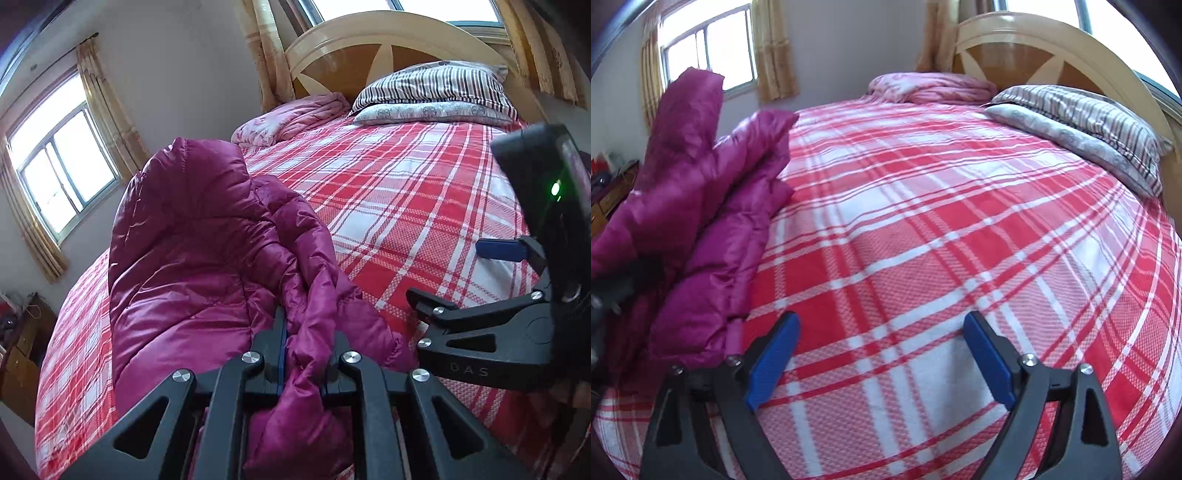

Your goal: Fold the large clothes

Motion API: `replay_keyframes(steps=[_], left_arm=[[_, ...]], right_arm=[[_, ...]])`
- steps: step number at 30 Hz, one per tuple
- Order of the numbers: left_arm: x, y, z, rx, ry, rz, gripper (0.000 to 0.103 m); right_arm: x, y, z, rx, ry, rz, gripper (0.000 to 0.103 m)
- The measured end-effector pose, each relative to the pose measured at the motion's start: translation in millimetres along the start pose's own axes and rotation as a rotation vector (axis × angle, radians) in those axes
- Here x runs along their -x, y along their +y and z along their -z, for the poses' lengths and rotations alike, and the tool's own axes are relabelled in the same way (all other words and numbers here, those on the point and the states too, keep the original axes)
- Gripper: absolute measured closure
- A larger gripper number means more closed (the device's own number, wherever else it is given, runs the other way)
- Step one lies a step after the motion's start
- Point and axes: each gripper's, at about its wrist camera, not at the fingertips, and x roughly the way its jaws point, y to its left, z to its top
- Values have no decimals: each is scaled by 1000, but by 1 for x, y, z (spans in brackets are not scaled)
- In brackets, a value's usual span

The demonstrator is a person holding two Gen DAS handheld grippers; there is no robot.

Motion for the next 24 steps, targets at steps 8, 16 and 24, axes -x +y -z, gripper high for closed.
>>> replay_keyframes(steps=[8, 16, 24], left_arm=[[-4, -5, -3, -14, -43, -14, 72], [27, -9, -27, -23, -164, -108, 28], [64, 65, -41, 122, -277, -280, 15]], right_arm=[[2, -1, 5, -23, -34, -3, 8], [0, -12, 7, -60, -59, -12, 7], [-1, -12, 6, -47, -53, -4, 6]])
